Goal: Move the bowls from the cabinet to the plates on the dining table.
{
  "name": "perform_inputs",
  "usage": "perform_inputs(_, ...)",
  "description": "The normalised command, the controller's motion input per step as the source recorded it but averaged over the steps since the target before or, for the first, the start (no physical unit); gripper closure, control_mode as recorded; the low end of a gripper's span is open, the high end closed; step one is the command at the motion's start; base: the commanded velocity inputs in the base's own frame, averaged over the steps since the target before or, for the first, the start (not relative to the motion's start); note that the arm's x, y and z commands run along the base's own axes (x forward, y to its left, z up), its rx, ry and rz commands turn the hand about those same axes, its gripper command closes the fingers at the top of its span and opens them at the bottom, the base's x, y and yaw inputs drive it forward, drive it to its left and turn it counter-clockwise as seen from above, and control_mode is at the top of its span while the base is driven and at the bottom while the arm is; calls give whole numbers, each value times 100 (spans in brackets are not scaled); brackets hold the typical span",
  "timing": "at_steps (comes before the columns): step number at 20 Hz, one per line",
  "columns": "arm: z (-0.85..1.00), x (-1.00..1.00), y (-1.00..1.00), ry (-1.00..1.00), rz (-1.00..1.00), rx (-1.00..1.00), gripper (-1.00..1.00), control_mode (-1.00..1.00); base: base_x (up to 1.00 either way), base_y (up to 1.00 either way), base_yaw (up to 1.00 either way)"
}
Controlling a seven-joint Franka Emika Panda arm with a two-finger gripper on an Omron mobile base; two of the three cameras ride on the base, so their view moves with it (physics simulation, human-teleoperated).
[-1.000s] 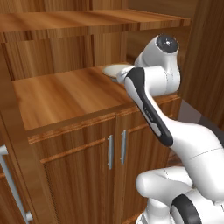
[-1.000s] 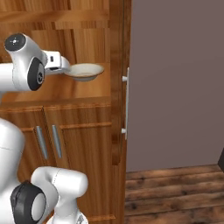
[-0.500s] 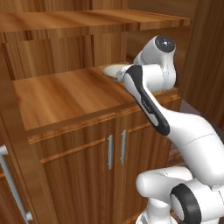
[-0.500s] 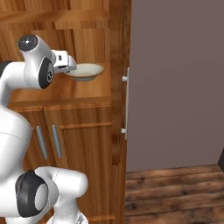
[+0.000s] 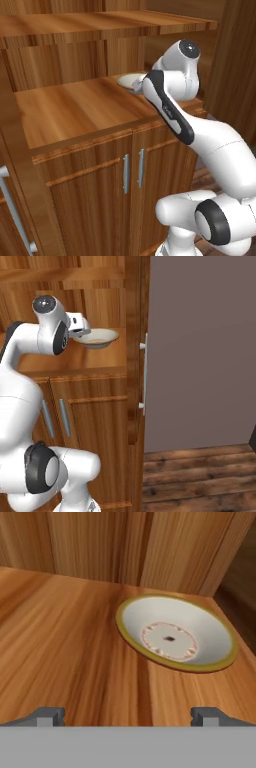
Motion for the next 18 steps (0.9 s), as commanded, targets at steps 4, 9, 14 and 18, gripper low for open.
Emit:
perform_inputs(4, -7, 19, 0, 0, 10, 0, -100, -100, 0, 0, 0)
perform_inputs(9, 0, 14, 0, 0, 4, -1, -100, -100, 0, 0, 0)
perform_inputs(14, 0, 9, 0, 0, 0, -6, -100, -100, 0, 0, 0)
perform_inputs(18, 0, 16, 0, 0, 0, -6, -100, -100, 0, 0, 0)
